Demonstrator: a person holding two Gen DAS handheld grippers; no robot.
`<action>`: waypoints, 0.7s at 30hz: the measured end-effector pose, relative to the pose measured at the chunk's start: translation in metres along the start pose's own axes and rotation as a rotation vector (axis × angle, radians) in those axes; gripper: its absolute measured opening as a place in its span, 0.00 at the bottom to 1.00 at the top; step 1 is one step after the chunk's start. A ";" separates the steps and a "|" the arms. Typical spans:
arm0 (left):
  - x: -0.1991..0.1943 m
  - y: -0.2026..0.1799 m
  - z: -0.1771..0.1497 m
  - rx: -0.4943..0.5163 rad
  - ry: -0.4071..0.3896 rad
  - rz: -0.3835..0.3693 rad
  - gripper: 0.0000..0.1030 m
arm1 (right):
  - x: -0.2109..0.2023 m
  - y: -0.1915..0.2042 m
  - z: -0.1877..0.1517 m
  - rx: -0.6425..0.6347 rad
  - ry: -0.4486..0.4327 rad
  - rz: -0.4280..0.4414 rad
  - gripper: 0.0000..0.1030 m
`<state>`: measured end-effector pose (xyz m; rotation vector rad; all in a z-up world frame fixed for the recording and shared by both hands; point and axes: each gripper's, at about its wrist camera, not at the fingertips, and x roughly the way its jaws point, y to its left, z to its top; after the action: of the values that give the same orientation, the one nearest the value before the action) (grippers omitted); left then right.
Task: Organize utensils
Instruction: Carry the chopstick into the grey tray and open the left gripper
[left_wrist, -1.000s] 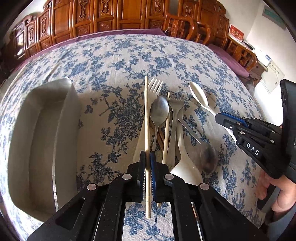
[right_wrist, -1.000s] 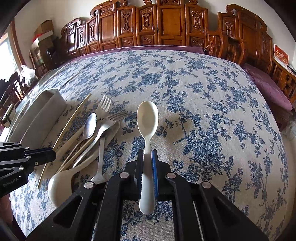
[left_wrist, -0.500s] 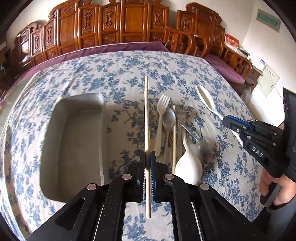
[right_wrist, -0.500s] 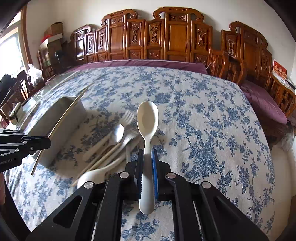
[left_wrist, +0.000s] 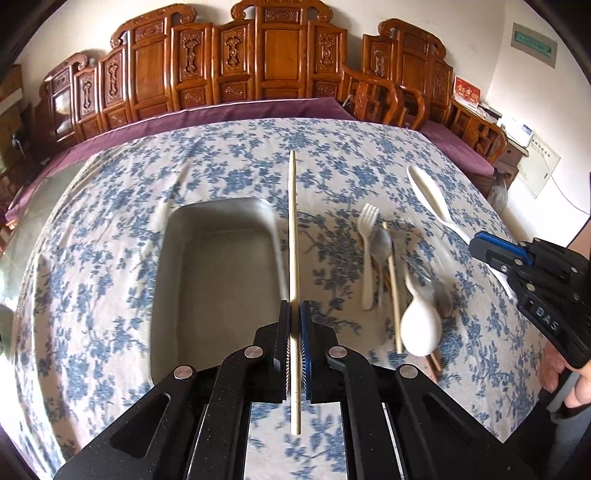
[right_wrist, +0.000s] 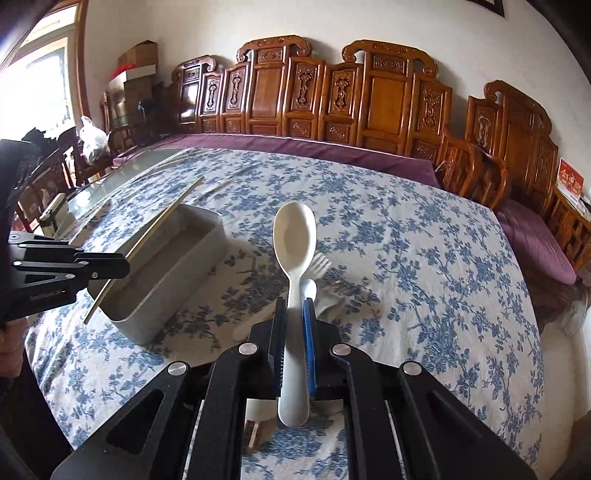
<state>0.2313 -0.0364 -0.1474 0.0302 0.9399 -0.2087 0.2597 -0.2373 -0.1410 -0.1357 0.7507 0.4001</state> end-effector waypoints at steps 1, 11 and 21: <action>0.000 0.004 0.000 -0.001 0.000 0.002 0.04 | -0.001 0.006 0.001 0.004 -0.004 0.006 0.10; 0.012 0.049 0.006 -0.015 0.009 0.008 0.04 | 0.003 0.053 0.016 -0.013 0.002 0.023 0.10; 0.053 0.071 -0.002 -0.022 0.082 -0.009 0.04 | 0.019 0.079 0.033 -0.047 0.009 0.038 0.10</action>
<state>0.2734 0.0245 -0.1958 0.0143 1.0245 -0.2062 0.2616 -0.1505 -0.1281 -0.1681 0.7535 0.4535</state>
